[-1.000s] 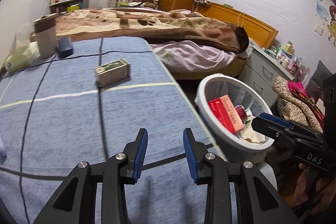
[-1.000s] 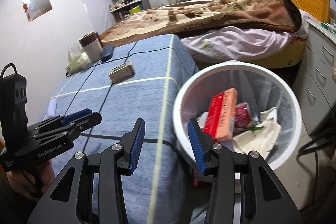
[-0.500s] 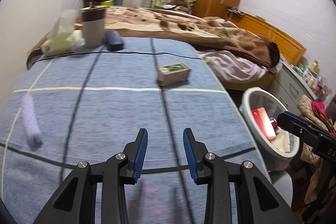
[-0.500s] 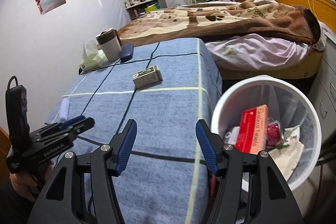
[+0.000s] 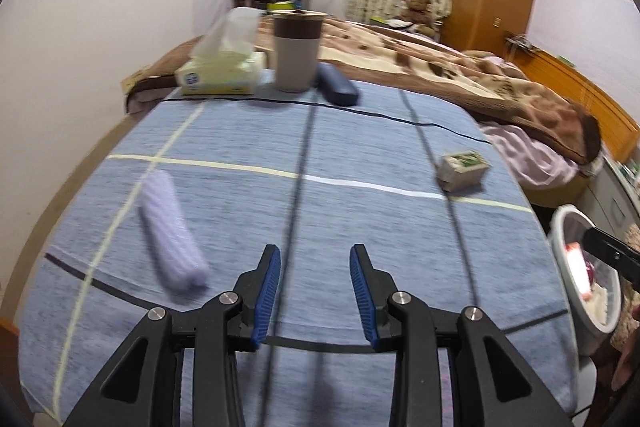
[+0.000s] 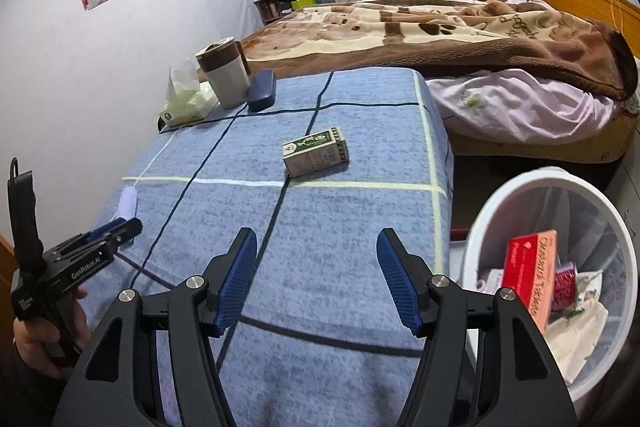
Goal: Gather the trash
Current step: 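Grasp the white foam net sleeve with left tool while right tool approaches the green carton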
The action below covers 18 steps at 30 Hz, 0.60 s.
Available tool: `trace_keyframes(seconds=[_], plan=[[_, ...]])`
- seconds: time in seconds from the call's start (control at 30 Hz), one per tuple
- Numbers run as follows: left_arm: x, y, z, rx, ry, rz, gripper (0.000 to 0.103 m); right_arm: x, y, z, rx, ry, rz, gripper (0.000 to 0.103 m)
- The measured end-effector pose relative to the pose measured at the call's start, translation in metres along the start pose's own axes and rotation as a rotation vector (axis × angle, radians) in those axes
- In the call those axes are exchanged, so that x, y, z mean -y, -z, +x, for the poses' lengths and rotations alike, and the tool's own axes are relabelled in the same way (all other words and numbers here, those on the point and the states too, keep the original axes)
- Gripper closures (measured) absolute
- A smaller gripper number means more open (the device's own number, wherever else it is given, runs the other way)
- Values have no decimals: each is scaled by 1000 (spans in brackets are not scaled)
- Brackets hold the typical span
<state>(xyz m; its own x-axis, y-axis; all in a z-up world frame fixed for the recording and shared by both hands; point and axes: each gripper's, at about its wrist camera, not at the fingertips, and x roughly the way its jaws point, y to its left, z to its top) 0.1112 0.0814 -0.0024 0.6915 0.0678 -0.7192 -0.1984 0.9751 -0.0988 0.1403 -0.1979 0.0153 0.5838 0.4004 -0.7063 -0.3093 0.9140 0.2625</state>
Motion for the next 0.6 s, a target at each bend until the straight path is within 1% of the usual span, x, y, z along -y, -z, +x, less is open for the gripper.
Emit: trace_keyframes(seconds=[0.03,0.07,0.23,0.33,0.43,0.5,0.6], plan=[[-8,-2,1,5,-17,-13,59,-1,-1,2,-3,1,0,39],[-15,-3,2,9,-33,-26,57,-2,-2,4,-6,1,1,39],[-49,-10,10,14,-113,-96,56,-4,-9,19,-20,2,16,39],[-72,-13,21,2,-154,-148,56,-6,-14,31,-33,2,33,39],[-87,-13,35,-24,-182,-178,56,-9,-19,44,-49,-8,47,39],[-96,-12,48,-49,-186,-194,56,-12,-23,53,-58,-5,43,39],[-104,-9,61,-71,-162,-206,56,-15,-29,65,-71,-1,43,39]])
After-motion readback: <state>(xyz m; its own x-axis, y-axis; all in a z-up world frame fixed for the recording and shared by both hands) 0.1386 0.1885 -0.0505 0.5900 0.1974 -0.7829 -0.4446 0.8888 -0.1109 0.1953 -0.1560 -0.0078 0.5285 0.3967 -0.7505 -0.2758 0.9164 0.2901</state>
